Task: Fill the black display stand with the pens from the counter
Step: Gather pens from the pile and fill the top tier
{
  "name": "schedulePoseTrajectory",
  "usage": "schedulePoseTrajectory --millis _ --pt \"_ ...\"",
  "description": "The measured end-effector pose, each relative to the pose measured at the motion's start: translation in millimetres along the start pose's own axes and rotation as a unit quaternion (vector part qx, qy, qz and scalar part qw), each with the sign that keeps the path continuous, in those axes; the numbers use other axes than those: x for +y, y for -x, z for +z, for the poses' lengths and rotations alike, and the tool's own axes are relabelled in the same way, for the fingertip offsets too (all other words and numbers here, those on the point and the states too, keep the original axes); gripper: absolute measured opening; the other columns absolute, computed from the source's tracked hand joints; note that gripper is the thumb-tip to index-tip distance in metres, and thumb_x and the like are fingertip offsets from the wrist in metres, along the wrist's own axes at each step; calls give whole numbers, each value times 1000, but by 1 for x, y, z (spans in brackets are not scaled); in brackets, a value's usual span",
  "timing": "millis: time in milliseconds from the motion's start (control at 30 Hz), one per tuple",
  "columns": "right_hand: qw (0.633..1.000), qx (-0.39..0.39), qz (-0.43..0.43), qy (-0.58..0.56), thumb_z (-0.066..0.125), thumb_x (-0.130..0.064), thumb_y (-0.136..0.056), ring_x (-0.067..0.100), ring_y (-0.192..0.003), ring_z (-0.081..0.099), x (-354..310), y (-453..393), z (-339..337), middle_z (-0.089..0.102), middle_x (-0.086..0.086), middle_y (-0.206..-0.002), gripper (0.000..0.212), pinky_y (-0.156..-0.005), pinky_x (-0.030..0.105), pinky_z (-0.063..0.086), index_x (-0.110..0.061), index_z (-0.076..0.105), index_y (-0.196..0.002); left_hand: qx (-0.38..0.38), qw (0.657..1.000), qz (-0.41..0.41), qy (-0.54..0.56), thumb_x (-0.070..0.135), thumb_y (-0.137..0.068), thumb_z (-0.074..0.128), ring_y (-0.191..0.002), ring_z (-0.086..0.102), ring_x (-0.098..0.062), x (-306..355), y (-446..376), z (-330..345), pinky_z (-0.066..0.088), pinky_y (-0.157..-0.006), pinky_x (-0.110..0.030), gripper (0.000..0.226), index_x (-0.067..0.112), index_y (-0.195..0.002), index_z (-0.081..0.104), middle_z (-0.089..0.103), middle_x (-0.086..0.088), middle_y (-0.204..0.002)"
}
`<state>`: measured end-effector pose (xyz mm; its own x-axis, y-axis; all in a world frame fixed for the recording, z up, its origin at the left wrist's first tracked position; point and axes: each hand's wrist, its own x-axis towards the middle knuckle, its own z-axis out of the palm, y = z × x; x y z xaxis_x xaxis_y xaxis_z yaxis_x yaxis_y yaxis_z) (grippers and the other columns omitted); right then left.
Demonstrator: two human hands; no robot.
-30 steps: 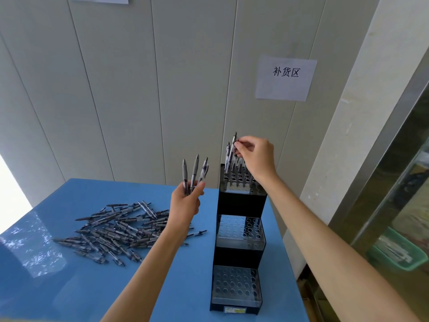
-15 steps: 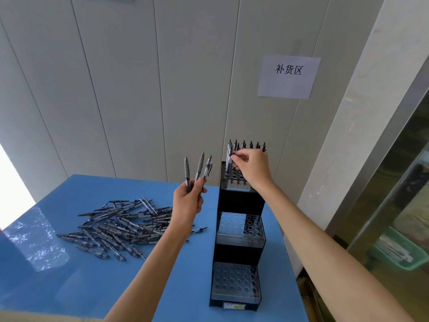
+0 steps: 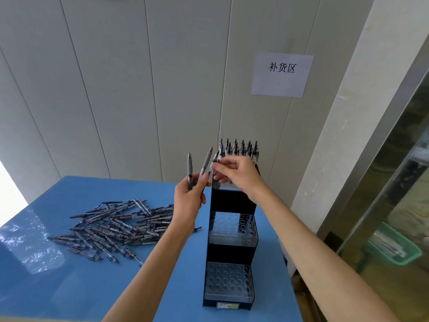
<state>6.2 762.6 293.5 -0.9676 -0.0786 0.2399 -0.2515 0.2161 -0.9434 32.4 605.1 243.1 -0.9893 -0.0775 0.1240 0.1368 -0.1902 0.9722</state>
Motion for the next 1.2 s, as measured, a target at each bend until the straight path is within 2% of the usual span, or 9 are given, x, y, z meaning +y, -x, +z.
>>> schedulePoseTrajectory --millis 200,367,500,600,767,933,1200 --pt "997 16 15 -72 69 -5 -92 33 -82 76 1 1 -4 76 20 -90 13 -75 35 63 4 71 -102 -12 1000 -23 10 32 -102 61 -50 47 -12 -6 5 3 30 -44 -22 20 14 -99 70 73 -1 -86" --pt "990 102 1 -102 65 -3 -94 33 -84 75 -3 -11 -18 75 21 -90 13 -78 37 63 5 71 -102 13 1000 -27 7 30 -105 55 -45 35 -9 -8 1 -6 28 -42 -21 26 12 -103 73 66 1 -78" --pt "984 169 -44 -31 66 -5 -94 28 -76 75 -11 -24 -32 76 15 -83 7 -74 34 63 -3 72 -96 4 999 -28 21 31 -108 49 -47 31 -7 -9 -1 -14 26 -42 -20 30 13 -113 71 54 5 -69" --pt "974 197 -88 64 65 -7 -95 21 -72 75 -13 -32 -41 75 10 -81 7 -72 33 63 -6 73 -96 4 999 -19 26 31 -109 45 -47 32 -7 -7 -1 -18 26 -43 -21 29 16 -118 68 56 5 -68" --pt "957 192 -136 172 66 -8 -95 9 -69 72 -14 -37 -42 74 2 -80 9 -73 26 61 -6 74 -99 6 999 -7 30 32 -109 44 -49 32 -8 -5 -1 -22 26 -43 -21 27 14 -117 63 60 4 -71" --pt "957 177 -139 183 67 -9 -94 13 -70 73 -9 -36 -37 75 5 -79 9 -74 29 62 -6 75 -98 7 1000 -3 21 31 -109 45 -48 33 -9 -2 -3 -21 27 -42 -21 26 12 -112 62 61 3 -72" --pt "957 169 -129 197 66 -8 -95 14 -71 74 0 -32 -32 75 5 -81 11 -70 25 61 -6 75 -100 9 999 -9 32 28 -107 50 -50 33 -9 -4 -2 -20 27 -42 -20 23 13 -112 67 59 1 -73"
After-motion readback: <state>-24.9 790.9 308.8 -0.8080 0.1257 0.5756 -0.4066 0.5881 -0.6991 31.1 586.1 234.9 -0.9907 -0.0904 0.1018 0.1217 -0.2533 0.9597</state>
